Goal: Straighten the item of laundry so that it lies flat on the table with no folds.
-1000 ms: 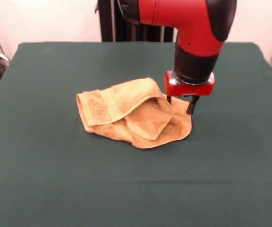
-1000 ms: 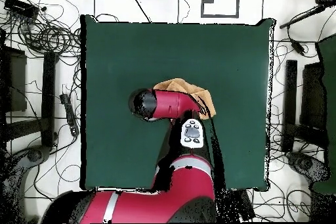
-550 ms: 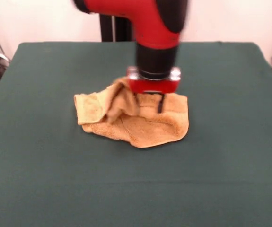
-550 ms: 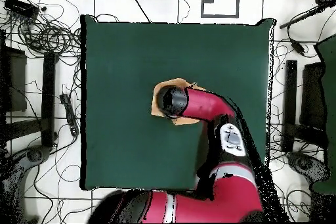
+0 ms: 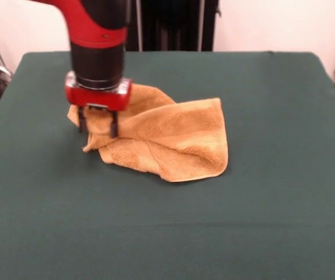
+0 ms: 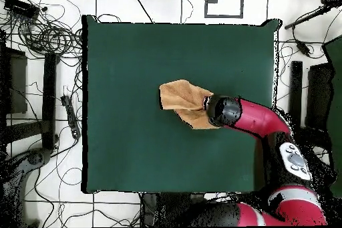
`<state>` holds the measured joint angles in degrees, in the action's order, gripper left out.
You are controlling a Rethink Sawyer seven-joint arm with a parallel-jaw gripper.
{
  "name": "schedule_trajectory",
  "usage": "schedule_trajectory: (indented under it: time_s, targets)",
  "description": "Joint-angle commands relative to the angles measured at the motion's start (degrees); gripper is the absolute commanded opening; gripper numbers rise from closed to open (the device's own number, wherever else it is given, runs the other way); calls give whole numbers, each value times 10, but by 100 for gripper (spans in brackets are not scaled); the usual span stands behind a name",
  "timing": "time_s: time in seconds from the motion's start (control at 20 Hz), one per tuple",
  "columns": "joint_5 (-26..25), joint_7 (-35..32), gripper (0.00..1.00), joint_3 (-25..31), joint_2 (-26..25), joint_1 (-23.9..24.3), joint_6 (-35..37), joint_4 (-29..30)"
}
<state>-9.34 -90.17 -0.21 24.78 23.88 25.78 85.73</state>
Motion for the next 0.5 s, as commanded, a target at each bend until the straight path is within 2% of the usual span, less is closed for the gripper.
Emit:
schedule_trajectory:
  time_s: [0.05,0.5]
  targets:
    - [-54,15,100,93,-26,-10,-44,47]
    - [-61,-38,100,67,-30,-53,-43,32]
